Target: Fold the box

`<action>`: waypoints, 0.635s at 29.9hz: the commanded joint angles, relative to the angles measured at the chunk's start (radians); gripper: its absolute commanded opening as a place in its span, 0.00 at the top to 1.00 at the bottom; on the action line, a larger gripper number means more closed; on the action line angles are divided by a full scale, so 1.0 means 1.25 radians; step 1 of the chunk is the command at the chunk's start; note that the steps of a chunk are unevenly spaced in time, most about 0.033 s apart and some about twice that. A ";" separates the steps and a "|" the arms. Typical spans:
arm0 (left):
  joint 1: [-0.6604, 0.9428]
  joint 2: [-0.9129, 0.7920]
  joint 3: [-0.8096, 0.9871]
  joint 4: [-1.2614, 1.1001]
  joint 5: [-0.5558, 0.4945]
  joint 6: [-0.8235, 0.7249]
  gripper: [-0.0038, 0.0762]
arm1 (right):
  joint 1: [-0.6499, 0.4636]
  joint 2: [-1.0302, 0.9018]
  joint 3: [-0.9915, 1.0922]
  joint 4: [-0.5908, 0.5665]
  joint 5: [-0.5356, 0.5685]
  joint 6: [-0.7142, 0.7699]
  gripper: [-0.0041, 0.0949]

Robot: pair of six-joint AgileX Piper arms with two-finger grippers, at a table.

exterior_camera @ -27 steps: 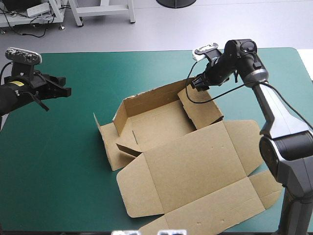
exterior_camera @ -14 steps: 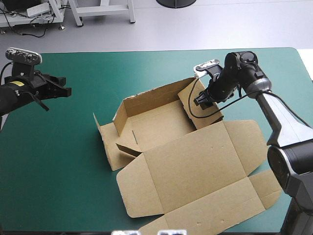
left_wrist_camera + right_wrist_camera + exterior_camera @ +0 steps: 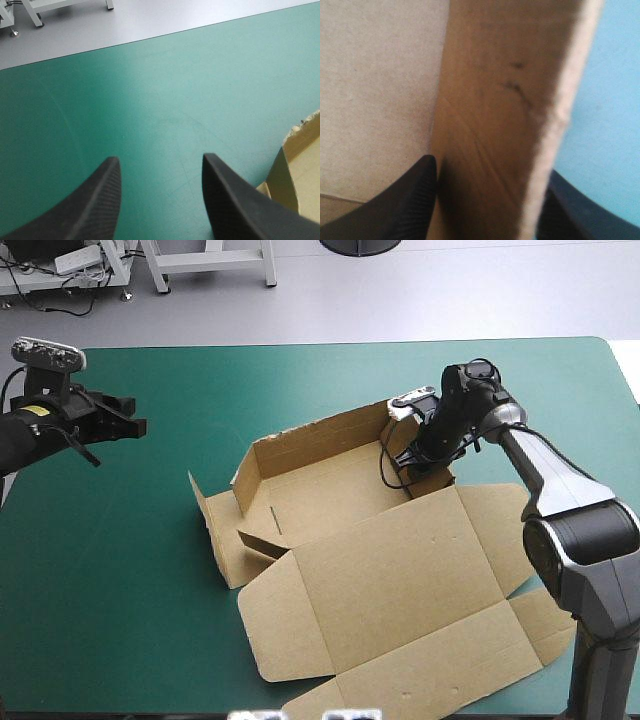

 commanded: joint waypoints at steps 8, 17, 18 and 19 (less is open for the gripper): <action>0.001 -0.021 -0.021 -0.049 -0.028 0.001 0.50 | 0.016 -0.036 -0.074 0.032 0.016 -0.031 0.98; 0.001 -0.021 -0.021 0.015 -0.047 -0.029 0.50 | -0.062 -0.123 -0.203 0.099 0.016 -0.033 0.98; 0.001 -0.021 -0.021 0.027 -0.051 -0.032 0.50 | -0.086 -0.142 -0.207 0.133 0.016 -0.040 0.98; 0.001 -0.021 -0.021 0.040 -0.058 -0.045 0.50 | -0.109 -0.163 -0.206 0.164 0.016 -0.049 0.98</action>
